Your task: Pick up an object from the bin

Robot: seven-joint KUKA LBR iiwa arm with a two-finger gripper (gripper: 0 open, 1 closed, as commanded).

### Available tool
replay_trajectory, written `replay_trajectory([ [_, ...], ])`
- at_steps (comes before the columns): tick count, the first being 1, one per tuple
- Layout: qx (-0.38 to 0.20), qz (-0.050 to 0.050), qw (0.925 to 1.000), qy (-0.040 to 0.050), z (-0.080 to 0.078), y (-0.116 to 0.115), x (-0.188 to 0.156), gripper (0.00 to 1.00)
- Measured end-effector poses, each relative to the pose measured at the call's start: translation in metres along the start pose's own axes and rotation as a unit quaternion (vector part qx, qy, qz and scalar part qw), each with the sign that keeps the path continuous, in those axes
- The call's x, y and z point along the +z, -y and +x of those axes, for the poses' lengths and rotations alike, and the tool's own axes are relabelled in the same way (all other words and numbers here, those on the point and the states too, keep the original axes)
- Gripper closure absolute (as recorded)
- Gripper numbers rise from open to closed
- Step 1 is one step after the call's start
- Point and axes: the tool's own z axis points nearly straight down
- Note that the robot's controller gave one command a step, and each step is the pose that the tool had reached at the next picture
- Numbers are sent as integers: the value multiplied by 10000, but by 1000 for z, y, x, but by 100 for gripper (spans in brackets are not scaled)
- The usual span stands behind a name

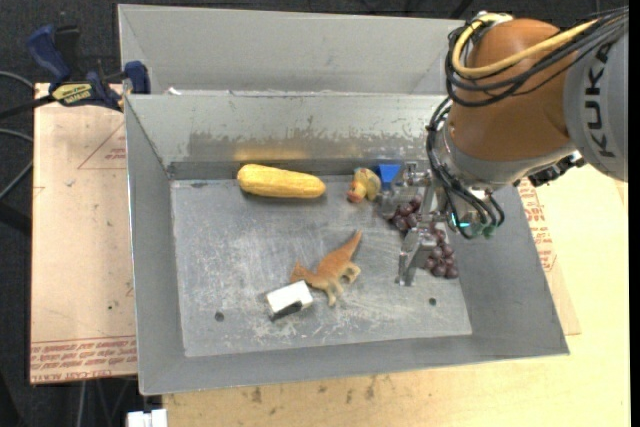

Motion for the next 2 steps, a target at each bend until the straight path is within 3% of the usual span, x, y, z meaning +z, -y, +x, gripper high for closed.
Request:
replay_trajectory([
  [1, 0, 0, 10000, 35, -1, 0, -4, 0],
  [2, -143, 3, 9999, 76, -3, -8, 43, 0],
])
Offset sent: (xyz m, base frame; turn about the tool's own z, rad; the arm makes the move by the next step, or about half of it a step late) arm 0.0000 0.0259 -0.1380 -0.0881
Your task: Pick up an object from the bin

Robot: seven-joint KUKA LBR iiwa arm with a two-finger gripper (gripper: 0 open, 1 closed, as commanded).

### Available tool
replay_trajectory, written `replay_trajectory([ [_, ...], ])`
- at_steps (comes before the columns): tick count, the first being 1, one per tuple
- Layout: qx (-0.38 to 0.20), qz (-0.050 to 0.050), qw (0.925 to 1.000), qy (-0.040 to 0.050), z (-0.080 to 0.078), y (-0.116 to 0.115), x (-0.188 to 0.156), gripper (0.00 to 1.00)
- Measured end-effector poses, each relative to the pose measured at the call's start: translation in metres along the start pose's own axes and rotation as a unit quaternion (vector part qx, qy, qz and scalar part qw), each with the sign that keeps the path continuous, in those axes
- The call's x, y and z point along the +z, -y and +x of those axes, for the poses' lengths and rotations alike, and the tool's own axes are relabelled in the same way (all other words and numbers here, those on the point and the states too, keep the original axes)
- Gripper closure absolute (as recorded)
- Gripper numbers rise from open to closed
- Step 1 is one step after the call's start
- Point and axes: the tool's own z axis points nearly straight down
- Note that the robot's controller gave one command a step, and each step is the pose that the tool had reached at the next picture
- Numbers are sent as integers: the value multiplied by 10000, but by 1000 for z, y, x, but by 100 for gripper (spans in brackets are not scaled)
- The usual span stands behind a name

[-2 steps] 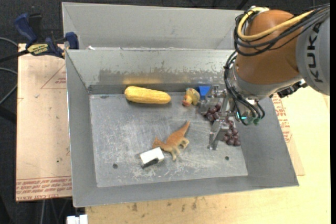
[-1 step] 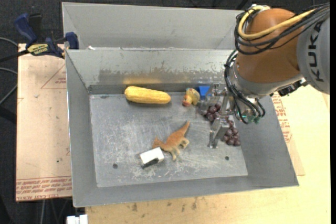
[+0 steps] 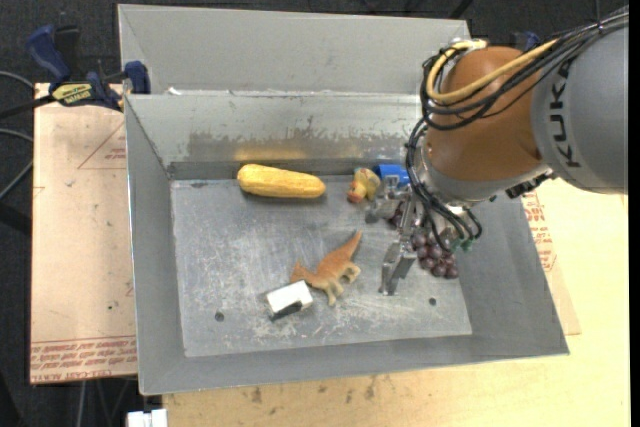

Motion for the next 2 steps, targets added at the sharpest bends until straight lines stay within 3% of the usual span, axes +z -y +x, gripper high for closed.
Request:
replay_trajectory([
  [1, -848, -4, 9964, -32, -12, -19, 46, 0],
  [2, 130, -16, 9999, -90, -85, -24, 103, 100],
])
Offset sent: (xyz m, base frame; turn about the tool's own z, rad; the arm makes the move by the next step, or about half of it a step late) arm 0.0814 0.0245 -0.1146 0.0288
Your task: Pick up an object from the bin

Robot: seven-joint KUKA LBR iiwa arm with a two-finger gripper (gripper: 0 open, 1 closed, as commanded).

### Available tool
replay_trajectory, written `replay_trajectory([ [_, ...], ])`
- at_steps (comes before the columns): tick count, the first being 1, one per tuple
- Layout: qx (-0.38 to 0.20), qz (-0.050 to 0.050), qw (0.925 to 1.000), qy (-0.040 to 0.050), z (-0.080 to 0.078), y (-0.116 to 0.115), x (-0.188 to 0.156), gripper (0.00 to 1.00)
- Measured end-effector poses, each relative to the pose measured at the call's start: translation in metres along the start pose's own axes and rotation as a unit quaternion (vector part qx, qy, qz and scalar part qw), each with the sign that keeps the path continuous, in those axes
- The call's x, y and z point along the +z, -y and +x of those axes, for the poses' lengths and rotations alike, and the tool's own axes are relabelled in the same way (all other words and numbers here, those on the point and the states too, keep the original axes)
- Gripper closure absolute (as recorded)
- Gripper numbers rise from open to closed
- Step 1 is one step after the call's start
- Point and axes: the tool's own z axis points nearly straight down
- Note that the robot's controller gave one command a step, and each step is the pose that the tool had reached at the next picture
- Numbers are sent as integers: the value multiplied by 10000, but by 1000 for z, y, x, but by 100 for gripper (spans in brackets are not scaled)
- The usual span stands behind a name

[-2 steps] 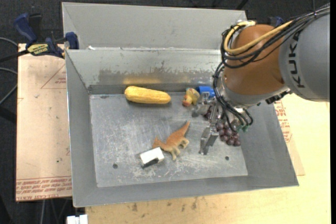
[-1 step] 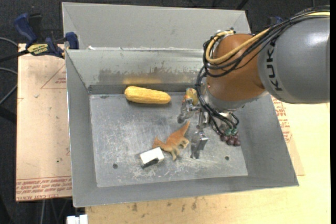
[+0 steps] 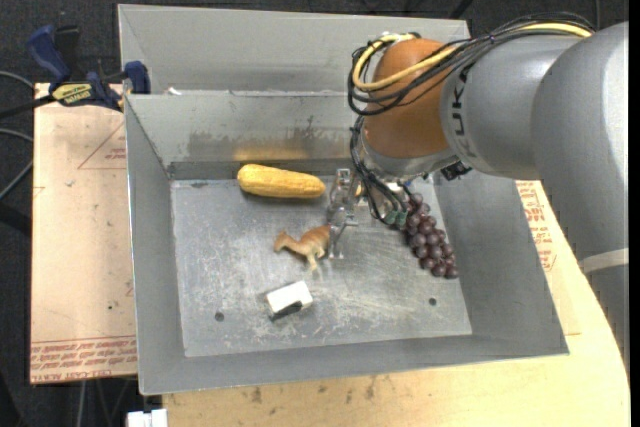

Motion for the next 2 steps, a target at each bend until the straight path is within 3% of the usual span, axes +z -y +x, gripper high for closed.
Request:
replay_trajectory([
  [1, 0, 0, 10000, 1, 0, 0, 0, 100],
  [2, -161, 14, 9998, 73, -6, -6, -139, 100],
])
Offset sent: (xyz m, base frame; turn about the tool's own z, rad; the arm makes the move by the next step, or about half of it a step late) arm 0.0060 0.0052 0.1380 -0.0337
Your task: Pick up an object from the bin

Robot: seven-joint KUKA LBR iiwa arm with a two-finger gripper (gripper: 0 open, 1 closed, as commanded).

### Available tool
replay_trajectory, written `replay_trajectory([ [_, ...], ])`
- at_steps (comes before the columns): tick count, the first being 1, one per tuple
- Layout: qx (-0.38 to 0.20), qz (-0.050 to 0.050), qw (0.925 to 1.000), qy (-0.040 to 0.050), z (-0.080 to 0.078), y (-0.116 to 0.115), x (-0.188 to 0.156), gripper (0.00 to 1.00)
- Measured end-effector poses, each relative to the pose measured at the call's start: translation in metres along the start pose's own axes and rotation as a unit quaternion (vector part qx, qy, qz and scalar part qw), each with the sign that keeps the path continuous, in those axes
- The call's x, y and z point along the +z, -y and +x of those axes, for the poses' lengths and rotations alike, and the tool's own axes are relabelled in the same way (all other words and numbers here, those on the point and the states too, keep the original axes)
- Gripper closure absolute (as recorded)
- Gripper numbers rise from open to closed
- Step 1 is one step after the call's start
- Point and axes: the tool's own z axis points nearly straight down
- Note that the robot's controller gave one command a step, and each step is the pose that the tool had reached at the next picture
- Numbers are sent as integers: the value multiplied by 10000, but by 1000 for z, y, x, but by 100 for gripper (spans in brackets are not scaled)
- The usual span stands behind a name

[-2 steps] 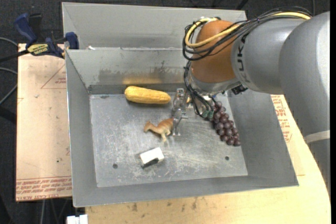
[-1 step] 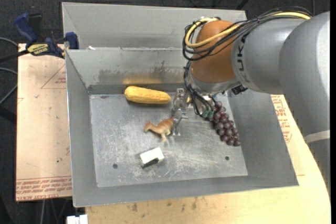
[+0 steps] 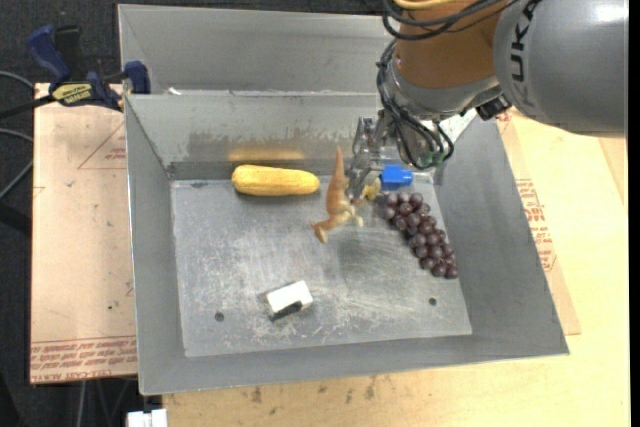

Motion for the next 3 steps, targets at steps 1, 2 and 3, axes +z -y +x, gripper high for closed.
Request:
replay_trajectory([
  [1, 0, 0, 10000, -14, 1, 0, 1, 100],
  [2, -171, 0, 9999, -10, 41, 13, 28, 100],
  [3, -801, -5, 9968, -17, 40, 68, 40, 100],
])
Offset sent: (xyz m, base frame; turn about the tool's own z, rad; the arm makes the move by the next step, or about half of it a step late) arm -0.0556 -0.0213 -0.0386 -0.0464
